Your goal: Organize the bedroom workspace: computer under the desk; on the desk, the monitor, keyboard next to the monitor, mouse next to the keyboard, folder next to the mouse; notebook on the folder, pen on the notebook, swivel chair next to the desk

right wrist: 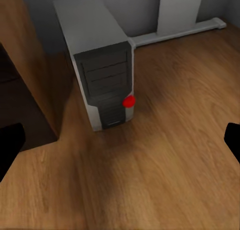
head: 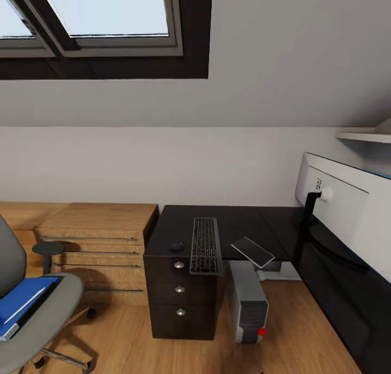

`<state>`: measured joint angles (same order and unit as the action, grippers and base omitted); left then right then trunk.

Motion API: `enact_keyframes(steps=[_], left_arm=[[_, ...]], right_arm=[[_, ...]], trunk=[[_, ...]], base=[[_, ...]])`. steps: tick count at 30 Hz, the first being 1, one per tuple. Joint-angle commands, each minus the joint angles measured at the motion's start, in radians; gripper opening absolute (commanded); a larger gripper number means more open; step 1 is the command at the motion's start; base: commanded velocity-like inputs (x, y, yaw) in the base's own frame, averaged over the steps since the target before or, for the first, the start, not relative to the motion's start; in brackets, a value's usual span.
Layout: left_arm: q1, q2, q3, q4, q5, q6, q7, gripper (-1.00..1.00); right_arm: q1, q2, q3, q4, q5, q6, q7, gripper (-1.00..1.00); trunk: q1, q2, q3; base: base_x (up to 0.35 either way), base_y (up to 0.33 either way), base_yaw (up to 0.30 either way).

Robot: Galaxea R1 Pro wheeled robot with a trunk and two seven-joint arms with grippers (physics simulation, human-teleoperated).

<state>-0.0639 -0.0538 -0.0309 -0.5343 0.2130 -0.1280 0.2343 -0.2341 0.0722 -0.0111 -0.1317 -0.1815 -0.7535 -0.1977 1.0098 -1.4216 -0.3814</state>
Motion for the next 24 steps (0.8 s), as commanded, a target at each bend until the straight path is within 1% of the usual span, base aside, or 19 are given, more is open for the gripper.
enact_keyframes(steps=[1,3,8,18,24], left_arm=[[-0.001,0.0,-0.003,0.0,0.009,-0.013,0.005,1.0],[-0.001,0.0,-0.003,0.001,0.012,-0.064,0.007,1.0],[-0.001,0.0,-0.004,0.002,0.01,-0.065,0.001,1.0],[-0.001,0.0,-0.005,0.009,0.009,-0.065,-0.002,1.0],[-0.001,0.0,-0.006,0.019,0.007,-0.067,-0.003,1.0]], right_arm=[[-0.001,0.0,0.0,0.001,0.001,-0.003,-0.001,1.0],[-0.001,0.001,0.002,0.001,0.011,-0.003,-0.002,1.0],[-0.001,0.0,0.002,0.001,0.011,-0.003,-0.002,1.0],[-0.001,0.0,0.002,0.001,0.011,-0.003,-0.002,1.0],[-0.001,0.0,0.001,0.001,0.01,-0.003,-0.002,1.0]], trunk=[[-0.004,0.007,0.002],[-0.012,0.021,0.008],[-0.031,0.056,0.024],[-0.069,0.126,0.05],[-0.092,0.168,0.067]], base=[[0.0,0.0,0.0],[0.0,0.0,0.0],[0.0,0.0,0.045],[0.0,0.0,0.174],[0.0,0.0,0.049]])
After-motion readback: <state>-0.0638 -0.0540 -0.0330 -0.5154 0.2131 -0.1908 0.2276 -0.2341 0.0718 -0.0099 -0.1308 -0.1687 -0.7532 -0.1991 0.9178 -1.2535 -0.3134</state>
